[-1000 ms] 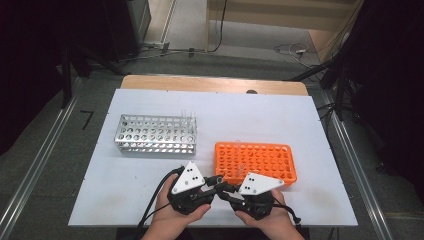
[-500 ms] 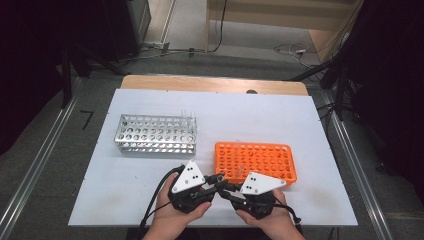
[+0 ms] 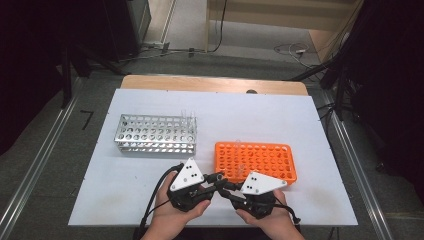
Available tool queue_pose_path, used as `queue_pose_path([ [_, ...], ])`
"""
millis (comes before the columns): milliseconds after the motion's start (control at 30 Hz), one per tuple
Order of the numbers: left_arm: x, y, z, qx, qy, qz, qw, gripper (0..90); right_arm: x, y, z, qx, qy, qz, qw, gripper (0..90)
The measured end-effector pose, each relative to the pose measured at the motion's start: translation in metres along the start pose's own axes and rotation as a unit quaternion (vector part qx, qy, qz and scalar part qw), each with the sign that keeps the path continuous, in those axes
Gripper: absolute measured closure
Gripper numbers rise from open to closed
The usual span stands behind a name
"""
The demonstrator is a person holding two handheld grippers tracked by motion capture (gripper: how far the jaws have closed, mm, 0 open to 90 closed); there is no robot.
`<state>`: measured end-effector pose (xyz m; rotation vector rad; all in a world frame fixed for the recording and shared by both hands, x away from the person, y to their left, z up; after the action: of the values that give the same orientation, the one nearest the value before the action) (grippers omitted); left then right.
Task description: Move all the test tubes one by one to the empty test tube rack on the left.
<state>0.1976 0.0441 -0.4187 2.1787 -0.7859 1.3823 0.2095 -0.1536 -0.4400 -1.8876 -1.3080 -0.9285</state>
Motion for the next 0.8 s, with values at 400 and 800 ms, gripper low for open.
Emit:
queue_pose_path([
  [400,0.002,-0.003,0.000,0.001,0.001,-0.006,1.0000,75.8,-0.001,0.004,-0.003,-0.007,0.004,0.000,1.0000,70.5],
  [800,0.003,-0.010,-0.003,0.008,0.002,-0.008,0.9999,75.8,-0.001,0.007,-0.009,-0.002,0.008,0.006,0.9999,56.6],
])
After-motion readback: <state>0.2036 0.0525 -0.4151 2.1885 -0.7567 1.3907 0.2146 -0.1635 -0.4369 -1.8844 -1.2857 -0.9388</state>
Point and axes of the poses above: each handheld gripper's, and its own axes: z roughly forward along the jaws, x roughly out of its top, y roughly to its right, the point moved 1 cm from there along z, roughly forward along the jaws, and after that the axes turned 12 degrees about x, right-handed, at the moved point
